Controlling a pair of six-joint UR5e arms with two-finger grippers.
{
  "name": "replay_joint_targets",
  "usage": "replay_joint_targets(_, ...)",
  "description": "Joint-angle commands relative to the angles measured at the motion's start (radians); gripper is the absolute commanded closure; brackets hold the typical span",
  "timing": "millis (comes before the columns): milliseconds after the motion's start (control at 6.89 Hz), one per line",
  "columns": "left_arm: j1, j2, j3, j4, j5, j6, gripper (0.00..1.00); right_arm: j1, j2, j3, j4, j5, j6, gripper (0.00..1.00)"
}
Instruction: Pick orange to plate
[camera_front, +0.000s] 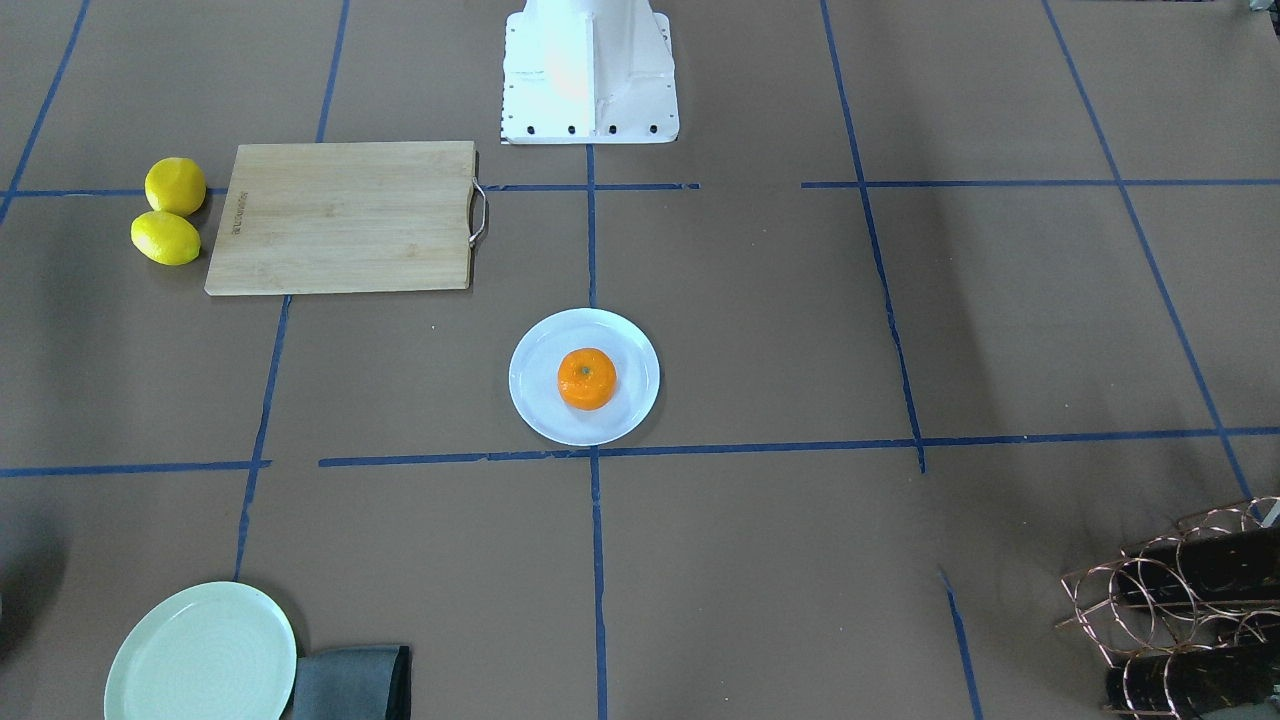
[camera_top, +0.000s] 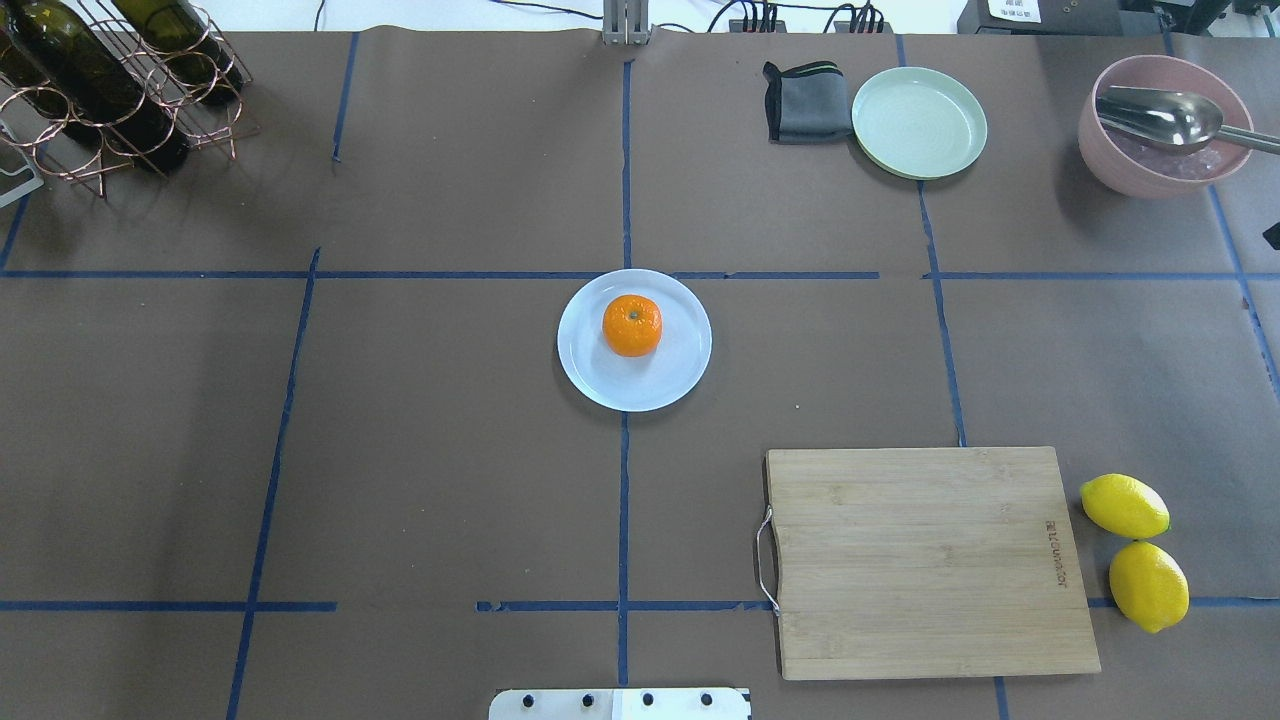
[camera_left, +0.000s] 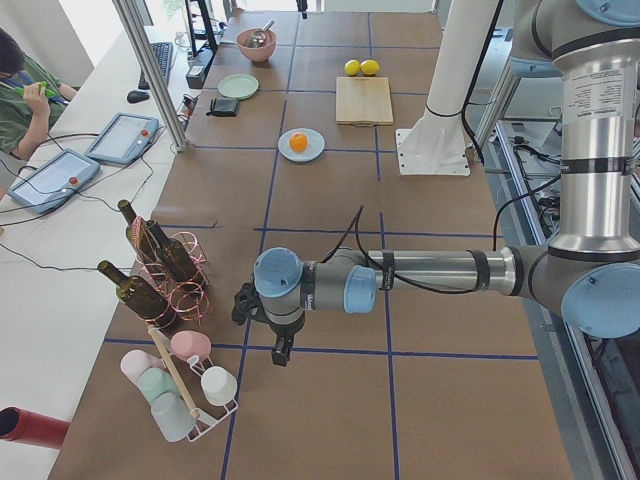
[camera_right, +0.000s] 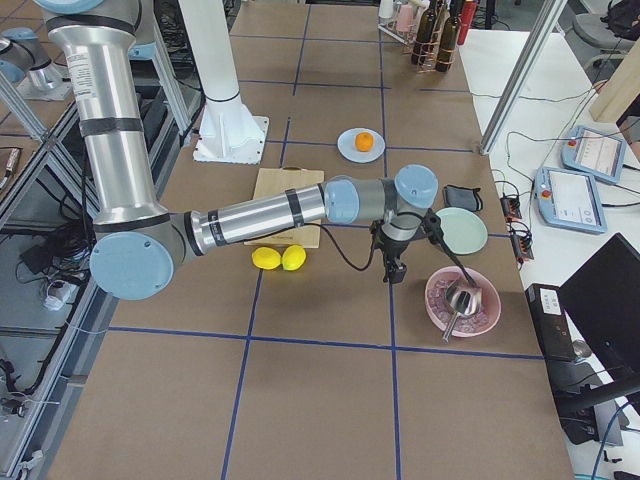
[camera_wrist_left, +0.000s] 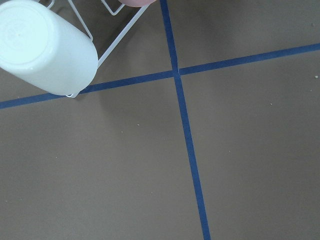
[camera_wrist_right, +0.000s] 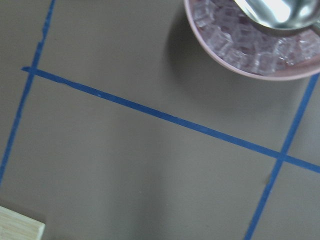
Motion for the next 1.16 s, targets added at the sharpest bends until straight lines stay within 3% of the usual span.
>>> replay_joint_targets(0, -0.001, -0.007, -0.003, 0.036, 0.003, 0.001, 0.00, 0.106, -0.006, -0.175, 0.018, 0.004, -0.093, 0.00)
replay_joint_targets(580, -0.003, -0.007, -0.003, 0.037, 0.005, 0.001, 0.00, 0.167, -0.129, -0.190, 0.289, 0.004, -0.006, 0.00)
replay_joint_targets(725, -0.003, -0.007, -0.003, 0.037, 0.005, 0.001, 0.00, 0.167, -0.139, -0.167, 0.313, 0.010, 0.098, 0.00)
replay_joint_targets(1015, -0.003, -0.006, 0.000, 0.037, 0.005, 0.001, 0.00, 0.167, -0.154, -0.124, 0.301, 0.029, 0.137, 0.00)
